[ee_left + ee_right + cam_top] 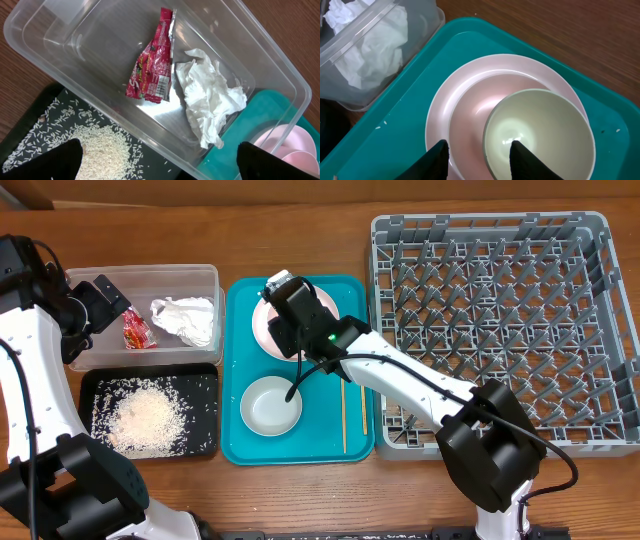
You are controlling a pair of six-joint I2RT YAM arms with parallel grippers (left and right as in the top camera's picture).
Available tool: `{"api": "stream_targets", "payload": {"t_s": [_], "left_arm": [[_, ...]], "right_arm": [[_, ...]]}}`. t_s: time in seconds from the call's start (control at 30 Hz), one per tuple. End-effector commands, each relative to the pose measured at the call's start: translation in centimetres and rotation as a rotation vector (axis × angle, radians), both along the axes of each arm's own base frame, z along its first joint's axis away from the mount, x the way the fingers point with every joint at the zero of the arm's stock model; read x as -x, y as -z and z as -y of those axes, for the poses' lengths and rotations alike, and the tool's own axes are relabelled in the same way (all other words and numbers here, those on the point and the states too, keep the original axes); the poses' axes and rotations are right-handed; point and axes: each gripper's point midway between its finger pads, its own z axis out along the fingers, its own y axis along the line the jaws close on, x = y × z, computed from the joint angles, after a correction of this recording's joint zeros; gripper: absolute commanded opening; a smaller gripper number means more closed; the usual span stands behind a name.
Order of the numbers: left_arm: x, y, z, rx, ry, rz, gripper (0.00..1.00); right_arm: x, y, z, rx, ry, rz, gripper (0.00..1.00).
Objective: Sort waste into correct bins and load items into the dishwasher
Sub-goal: 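Reach the right gripper over the cream cup on the pink plate, then grasp the cream cup rim with the right gripper and lift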
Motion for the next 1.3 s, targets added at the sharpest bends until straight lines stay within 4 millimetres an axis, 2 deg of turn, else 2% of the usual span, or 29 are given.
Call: {"api": "stream_targets", "payload": {"t_s": [0.0, 0.23, 0.5, 0.97, 1.17, 1.27], "left_arm": [[0.3, -1.1, 0.0, -0.033, 0.016, 0.019, 1.00], [0.3, -1.1, 0.0, -0.033, 0.016, 0.019, 1.00], [0.3, -1.1, 0.0, -0.033, 0.016, 0.019, 1.00], [0.3, -1.1, 0.0, -0.033, 0.016, 0.019, 1.00], [0.3, -1.1, 0.0, -0.033, 0.016, 0.019, 1.00], [0.3, -1.1, 0.0, -0.033, 0.016, 0.019, 1.00]], "right_arm": [[-0.1, 1.5, 0.4, 0.020, 0.010, -0.007, 0.41], [-0.3, 1.4, 0.2, 0.011, 0.010, 0.003, 0.40], [-1.0, 3.6, 0.8, 0.033, 0.028, -0.021, 0.40], [-1.5, 3.1, 0.5, 0.014, 0.029, -0.001, 0.41], [-1.5, 3.0, 0.5, 0.014, 0.029, 0.000, 0.14], [-1.5, 2.3, 0.5, 0.003, 0.029, 0.011, 0.08]]}}
